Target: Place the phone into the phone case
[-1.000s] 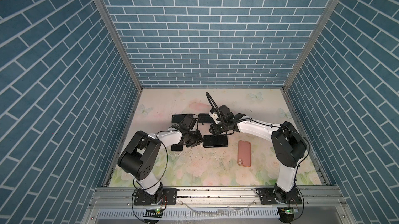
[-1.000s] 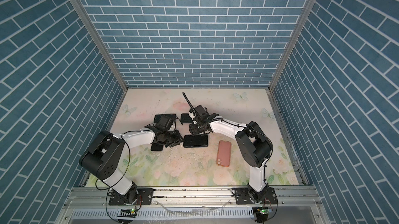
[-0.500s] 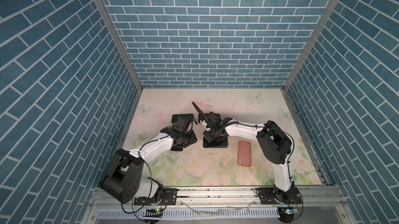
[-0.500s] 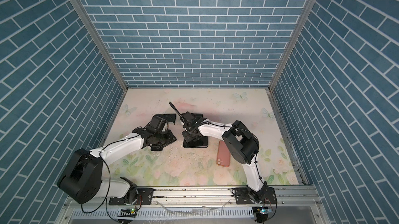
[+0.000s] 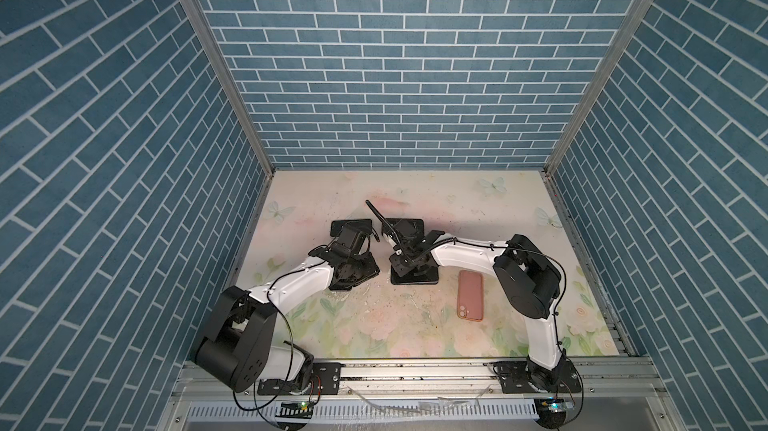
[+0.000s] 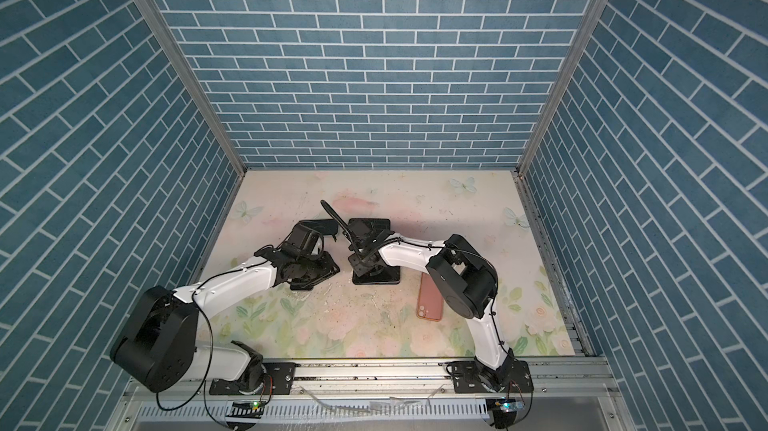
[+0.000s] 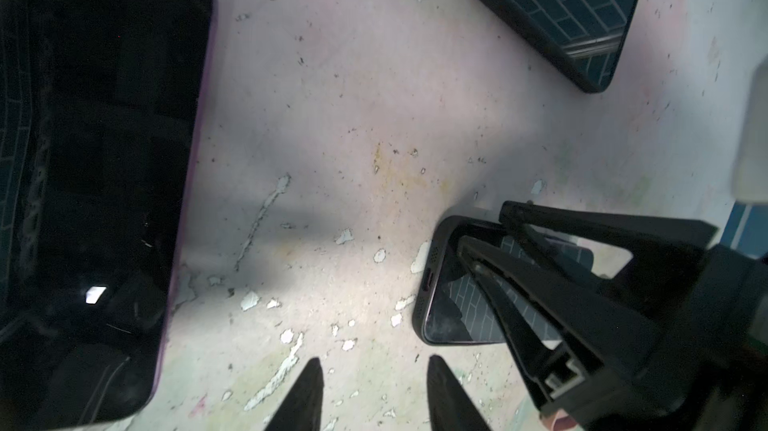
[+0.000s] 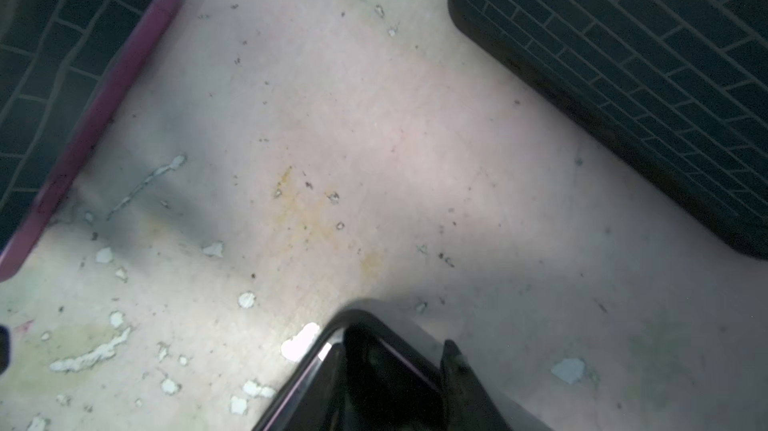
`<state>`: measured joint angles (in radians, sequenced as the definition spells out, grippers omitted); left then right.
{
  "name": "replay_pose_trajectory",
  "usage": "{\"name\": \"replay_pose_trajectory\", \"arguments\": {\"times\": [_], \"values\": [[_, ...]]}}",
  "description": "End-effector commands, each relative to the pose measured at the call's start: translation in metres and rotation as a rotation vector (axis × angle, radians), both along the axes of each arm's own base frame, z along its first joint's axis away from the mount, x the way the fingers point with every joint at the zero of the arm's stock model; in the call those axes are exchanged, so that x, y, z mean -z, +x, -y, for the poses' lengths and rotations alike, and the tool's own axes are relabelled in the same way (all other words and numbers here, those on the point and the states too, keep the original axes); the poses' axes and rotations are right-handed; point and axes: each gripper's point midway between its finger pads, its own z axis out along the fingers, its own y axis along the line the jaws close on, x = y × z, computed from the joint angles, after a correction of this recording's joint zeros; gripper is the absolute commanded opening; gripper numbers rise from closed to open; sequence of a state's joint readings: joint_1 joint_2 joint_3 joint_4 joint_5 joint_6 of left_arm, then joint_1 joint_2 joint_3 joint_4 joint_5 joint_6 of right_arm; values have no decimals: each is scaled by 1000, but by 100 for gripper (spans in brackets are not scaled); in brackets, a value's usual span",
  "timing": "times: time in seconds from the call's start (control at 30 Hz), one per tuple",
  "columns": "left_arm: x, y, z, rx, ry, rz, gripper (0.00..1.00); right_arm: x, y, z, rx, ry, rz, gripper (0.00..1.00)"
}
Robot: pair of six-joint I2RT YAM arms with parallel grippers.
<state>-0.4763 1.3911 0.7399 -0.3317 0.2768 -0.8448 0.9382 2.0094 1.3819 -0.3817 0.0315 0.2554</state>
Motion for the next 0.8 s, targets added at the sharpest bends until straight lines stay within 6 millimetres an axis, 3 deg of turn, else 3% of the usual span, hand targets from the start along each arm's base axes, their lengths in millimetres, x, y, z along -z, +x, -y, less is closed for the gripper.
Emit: {"name": "replay_pose_trajectory", "arguments": {"times": [0.0,0.1,0.23,0.5,0.77], "values": [[-4,0,8,40,-43,11,58,-61,4,9,6,48,63,47],[-6,3,15,72,-57,16,67,-101,8,12,17,127,97,52],[-7,7,21,94,-67,17,69,-115,10,35,87,148,81,55],[2,12,34,124,-93,-13,69,-75,-4,90,260,92,-60,56],[18,18,49,145,-99,-53,68,-27,-20,109,294,41,-164,54]]}}
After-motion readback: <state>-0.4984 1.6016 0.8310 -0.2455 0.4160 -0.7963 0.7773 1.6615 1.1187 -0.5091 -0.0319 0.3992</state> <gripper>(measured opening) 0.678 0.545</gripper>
